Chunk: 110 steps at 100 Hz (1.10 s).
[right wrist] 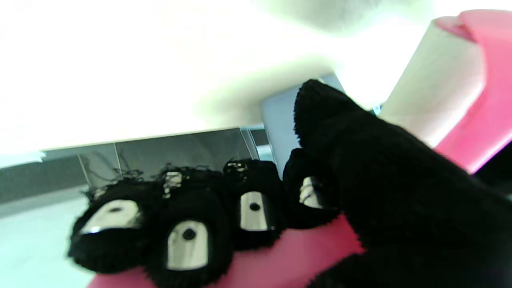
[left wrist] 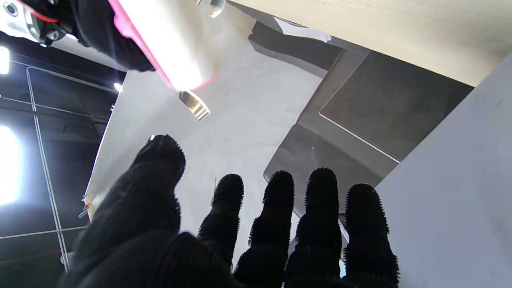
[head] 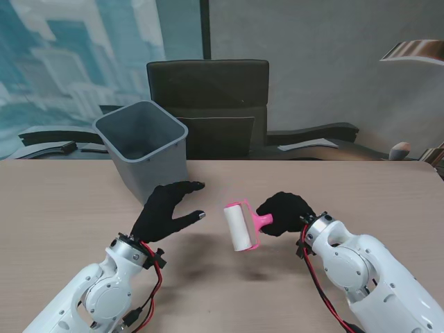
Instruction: Replace a lint-roller refill
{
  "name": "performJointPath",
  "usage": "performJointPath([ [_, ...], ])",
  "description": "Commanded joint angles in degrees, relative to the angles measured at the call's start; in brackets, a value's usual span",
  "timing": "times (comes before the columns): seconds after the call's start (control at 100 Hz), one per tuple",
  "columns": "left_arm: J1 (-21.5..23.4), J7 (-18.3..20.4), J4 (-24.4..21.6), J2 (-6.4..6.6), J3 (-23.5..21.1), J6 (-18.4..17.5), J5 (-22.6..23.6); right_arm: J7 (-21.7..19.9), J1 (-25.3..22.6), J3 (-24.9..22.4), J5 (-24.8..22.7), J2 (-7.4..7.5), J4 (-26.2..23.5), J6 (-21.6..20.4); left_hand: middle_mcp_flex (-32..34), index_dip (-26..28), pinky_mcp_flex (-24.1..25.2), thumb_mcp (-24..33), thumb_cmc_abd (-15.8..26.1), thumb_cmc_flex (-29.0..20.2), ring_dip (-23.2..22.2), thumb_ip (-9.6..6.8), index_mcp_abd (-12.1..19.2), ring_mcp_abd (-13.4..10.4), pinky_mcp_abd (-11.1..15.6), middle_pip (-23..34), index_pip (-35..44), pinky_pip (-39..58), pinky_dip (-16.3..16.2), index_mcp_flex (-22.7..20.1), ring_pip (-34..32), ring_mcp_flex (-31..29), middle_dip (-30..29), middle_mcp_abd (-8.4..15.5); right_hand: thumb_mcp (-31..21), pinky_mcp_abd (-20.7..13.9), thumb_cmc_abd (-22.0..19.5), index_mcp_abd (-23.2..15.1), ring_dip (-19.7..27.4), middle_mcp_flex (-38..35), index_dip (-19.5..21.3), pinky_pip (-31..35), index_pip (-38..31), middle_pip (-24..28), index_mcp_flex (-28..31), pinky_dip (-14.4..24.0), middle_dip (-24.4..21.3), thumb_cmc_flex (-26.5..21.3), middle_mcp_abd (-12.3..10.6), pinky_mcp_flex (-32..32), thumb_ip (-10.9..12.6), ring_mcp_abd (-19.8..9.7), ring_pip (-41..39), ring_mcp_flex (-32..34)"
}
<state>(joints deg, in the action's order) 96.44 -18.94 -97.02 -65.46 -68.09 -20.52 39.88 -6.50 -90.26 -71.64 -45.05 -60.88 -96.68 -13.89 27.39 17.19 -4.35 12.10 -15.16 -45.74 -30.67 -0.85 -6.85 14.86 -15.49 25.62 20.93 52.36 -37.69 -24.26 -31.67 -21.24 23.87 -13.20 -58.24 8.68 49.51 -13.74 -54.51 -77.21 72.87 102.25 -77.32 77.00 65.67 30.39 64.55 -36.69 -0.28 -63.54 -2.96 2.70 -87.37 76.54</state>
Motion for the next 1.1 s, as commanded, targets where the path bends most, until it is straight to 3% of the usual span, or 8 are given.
performJointPath([
  [0.0,0.06,0.61,0.11,0.03,-0.09,0.16,0.18,-0.73,2.10,1.63,-0.61,0.45,3.15,0.07,-0.14,0.99,0.84,1.60,0.78,0.09,0.20,-0.98,0.89,-0.85,0.99,-0.51,-0.64,-1.02,0.39,-1.36,1.10,1.87,-1.26,-0.77,-3.44,-5.68,1.90,-0.22,-6.17,-4.69,1.73,10.02,-1.83,2.62,2.80,1.33,1.15,-0.06,2.33,-4.28,0.60,-23.95,-12.84,-0.44],
  [0.08,0.02,0.57,0.25,0.06,-0.09,-0.18,0.36,-4.89,4.74,4.15,1.22,1.00,5.70,1.19,0.43,1.35,0.55,1.75,0.71,0.04,0.10,-0.97,0.90,-0.79,1.00,-0.30,-0.20,-0.93,0.23,-2.18,0.95,1.51,-1.14,-0.72,-3.68,-5.47,1.86,0.02,-6.24,-4.69,1.83,10.26,-1.70,2.56,2.75,1.39,1.22,0.08,2.43,-4.28,0.58,-23.73,-12.91,-0.45],
  [0.15,-0.03,0.51,0.42,0.10,-0.27,-0.90,0.58,-7.60,7.00,6.34,2.80,1.41,7.98,1.49,7.19,5.13,-1.19,3.02,0.23,-0.45,-0.42,-0.86,0.88,-0.77,0.95,2.15,6.89,-0.38,-0.56,-11.37,-0.34,-1.72,-0.05,1.22,-3.76,-5.39,1.77,0.08,-6.27,-4.70,1.91,10.30,-1.65,2.54,2.76,1.38,1.27,0.12,2.45,-4.28,0.58,-23.67,-12.93,-0.45],
  [0.2,-0.08,0.67,0.50,0.13,-0.35,-1.30,0.54,-9.20,8.55,7.85,4.09,1.62,9.48,1.51,9.08,5.69,-2.01,3.32,-0.28,-0.77,-0.52,-0.71,0.79,-0.78,1.04,2.67,8.29,-0.04,-0.69,-13.31,-0.86,-3.03,0.12,1.49,-3.88,-5.32,1.76,0.13,-6.32,-4.71,1.97,10.46,-1.61,2.52,2.76,1.43,1.30,0.07,2.45,-4.31,0.62,-23.55,-12.99,-0.46],
  [0.37,-0.05,1.10,0.53,0.22,-0.43,-1.01,0.59,-13.85,12.67,12.02,6.21,2.36,13.35,1.99,8.54,4.95,-1.80,3.55,0.23,-0.07,-0.09,-0.48,0.50,-0.37,0.87,1.75,7.62,-0.24,-0.43,-11.90,-0.49,-2.54,-0.33,0.84,-3.93,-5.25,1.51,0.21,-6.44,-4.67,2.13,10.62,-1.52,2.49,2.71,1.44,1.45,0.19,2.68,-4.32,0.67,-23.42,-13.07,-0.47],
  [0.71,0.29,0.38,0.56,0.15,-0.73,-0.92,0.99,-19.00,18.40,16.39,3.18,3.84,19.48,0.26,8.39,4.57,-1.62,3.74,0.59,0.15,-0.28,-0.48,0.58,-0.16,0.34,2.01,7.47,0.32,-0.65,-11.60,-1.03,-2.43,-0.05,0.62,-3.71,-5.11,1.01,0.44,-6.53,-4.69,2.48,10.67,-1.27,2.43,2.47,1.40,1.59,0.72,2.68,-4.31,0.64,-23.41,-13.02,-0.46],
  [0.88,0.20,-0.04,0.93,0.05,-0.76,-1.23,0.77,-18.21,18.33,15.96,-1.08,4.07,20.52,0.37,8.72,4.61,-1.80,3.59,0.39,0.59,-0.48,-0.07,0.63,-0.32,0.34,2.41,7.89,0.66,-0.73,-11.60,-1.43,-2.74,0.18,0.88,-3.64,-5.11,0.99,0.46,-6.46,-4.47,2.64,10.62,-1.16,2.35,2.40,1.37,1.66,0.82,2.67,-4.29,0.54,-23.22,-12.95,-0.45],
  [1.09,0.21,0.23,1.09,0.12,-0.92,-1.30,0.86,-16.94,16.31,11.76,-8.87,4.57,20.51,-0.42,8.71,4.57,-1.75,3.90,0.23,0.44,-0.52,0.03,0.58,-0.36,0.27,2.48,8.09,0.72,-0.70,-11.58,-1.46,-2.72,0.25,0.86,-3.56,-5.05,0.96,0.42,-6.18,-4.15,2.88,10.11,-0.99,2.19,2.21,1.12,1.87,0.86,2.64,-4.21,0.39,-23.00,-12.86,-0.44],
])
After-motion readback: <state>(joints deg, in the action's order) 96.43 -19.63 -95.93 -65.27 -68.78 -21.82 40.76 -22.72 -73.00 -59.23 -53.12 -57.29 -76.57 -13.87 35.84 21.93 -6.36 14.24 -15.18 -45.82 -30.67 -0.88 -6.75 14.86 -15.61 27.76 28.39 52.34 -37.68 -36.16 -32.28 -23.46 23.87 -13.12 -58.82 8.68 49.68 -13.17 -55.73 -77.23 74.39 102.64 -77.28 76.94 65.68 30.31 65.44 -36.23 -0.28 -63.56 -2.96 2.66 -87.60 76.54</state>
